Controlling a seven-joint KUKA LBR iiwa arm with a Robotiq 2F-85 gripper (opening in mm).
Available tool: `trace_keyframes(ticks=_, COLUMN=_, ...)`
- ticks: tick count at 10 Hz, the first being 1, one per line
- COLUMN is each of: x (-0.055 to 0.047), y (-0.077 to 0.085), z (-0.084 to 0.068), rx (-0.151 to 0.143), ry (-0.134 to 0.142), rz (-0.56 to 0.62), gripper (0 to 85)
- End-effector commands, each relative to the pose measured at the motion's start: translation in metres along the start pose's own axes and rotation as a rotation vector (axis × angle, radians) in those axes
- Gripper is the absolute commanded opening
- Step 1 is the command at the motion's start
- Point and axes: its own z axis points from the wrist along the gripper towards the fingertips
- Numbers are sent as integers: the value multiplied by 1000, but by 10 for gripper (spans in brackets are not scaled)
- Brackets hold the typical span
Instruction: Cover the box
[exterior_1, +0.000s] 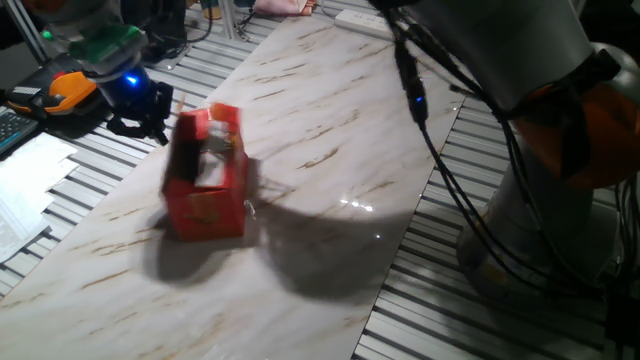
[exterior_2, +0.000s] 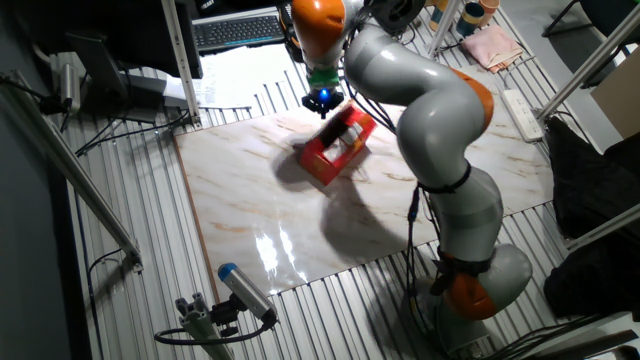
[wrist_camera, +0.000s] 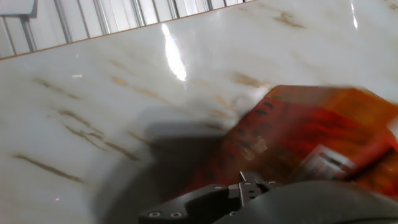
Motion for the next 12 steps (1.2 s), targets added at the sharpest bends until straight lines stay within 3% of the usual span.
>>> trace_keyframes(ticks=1, x=0, y=0, z=2, rx=1, ry=-2, rz=-2, gripper=0)
trace_keyframes(ticks=3, x=-1, y=0, z=-4, rx=9, ry=6, rz=-9, gripper=0)
trace_keyframes(ticks=7, x=-4, y=-4, z=-22, rx=41, ry=56, rz=-59, gripper=0)
trace_keyframes(ticks=10, x=1, y=-7, z=-18, rx=116, ry=52, rz=-114, gripper=0)
trace_keyframes(ticks=12, x=7, y=-12, z=-7, rx=133, ry=33, rz=-126, gripper=0)
